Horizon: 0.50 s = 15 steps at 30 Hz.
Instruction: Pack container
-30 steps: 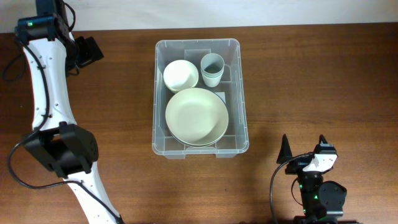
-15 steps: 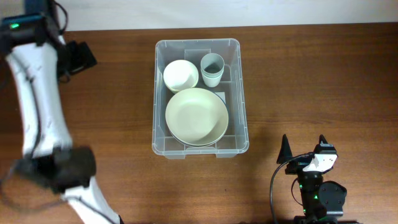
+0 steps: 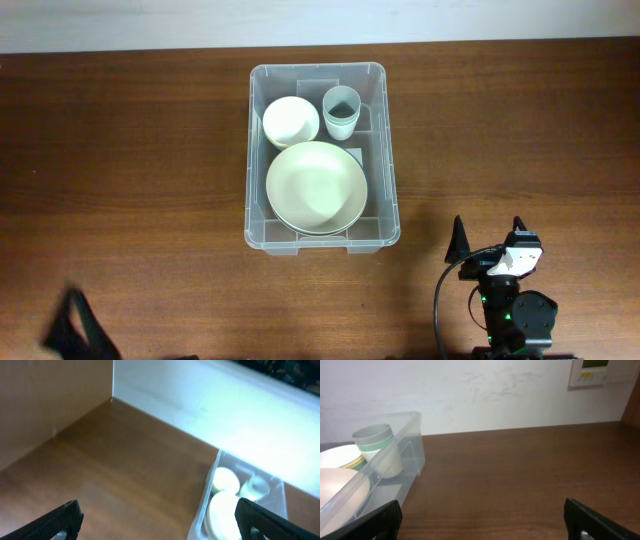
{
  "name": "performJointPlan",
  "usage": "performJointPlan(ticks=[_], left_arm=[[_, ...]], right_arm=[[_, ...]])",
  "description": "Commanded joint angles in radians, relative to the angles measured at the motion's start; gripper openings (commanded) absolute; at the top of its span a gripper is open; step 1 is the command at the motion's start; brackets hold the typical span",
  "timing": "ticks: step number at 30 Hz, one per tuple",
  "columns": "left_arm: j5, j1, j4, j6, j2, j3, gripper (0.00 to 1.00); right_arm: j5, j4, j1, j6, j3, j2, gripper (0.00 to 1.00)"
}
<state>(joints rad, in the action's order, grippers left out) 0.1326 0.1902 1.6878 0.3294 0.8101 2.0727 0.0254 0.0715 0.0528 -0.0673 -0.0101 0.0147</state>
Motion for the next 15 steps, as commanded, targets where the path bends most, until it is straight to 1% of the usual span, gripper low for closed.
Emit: performJointPlan(ticks=[1, 3, 5, 7, 10, 13, 15], left_arm=[[0.014, 0.0, -0.001, -0.002, -0.126, -0.215, 0.99], [0.014, 0.0, -0.005, 0.039, -0.206, -0.342, 1.0], [0.014, 0.0, -0.041, 0.095, -0.267, -0.476, 0.99], [0.005, 0.0, -0.141, 0.138, -0.321, -0.639, 0.99], [-0.044, 0.0, -0.367, 0.138, -0.386, -0.885, 0.99], [-0.105, 0.0, -0.666, 0.138, -0.443, -1.146, 0.99], [-0.143, 0.0, -0.896, 0.138, -0.478, -1.319, 1.0]], right_arm=[[0.008, 0.004, 0.008, 0.008, 0.005, -0.008, 0.99], [0.008, 0.004, 0.008, 0.008, 0.005, -0.008, 0.99], [0.008, 0.004, 0.008, 0.008, 0.005, -0.008, 0.99], [0.008, 0.004, 0.008, 0.008, 0.005, -0.008, 0.99], [0.008, 0.004, 0.008, 0.008, 0.005, -0.008, 0.99], [0.008, 0.004, 0.008, 0.008, 0.005, -0.008, 0.99], [0.008, 0.004, 0.008, 0.008, 0.005, -0.008, 0.99]])
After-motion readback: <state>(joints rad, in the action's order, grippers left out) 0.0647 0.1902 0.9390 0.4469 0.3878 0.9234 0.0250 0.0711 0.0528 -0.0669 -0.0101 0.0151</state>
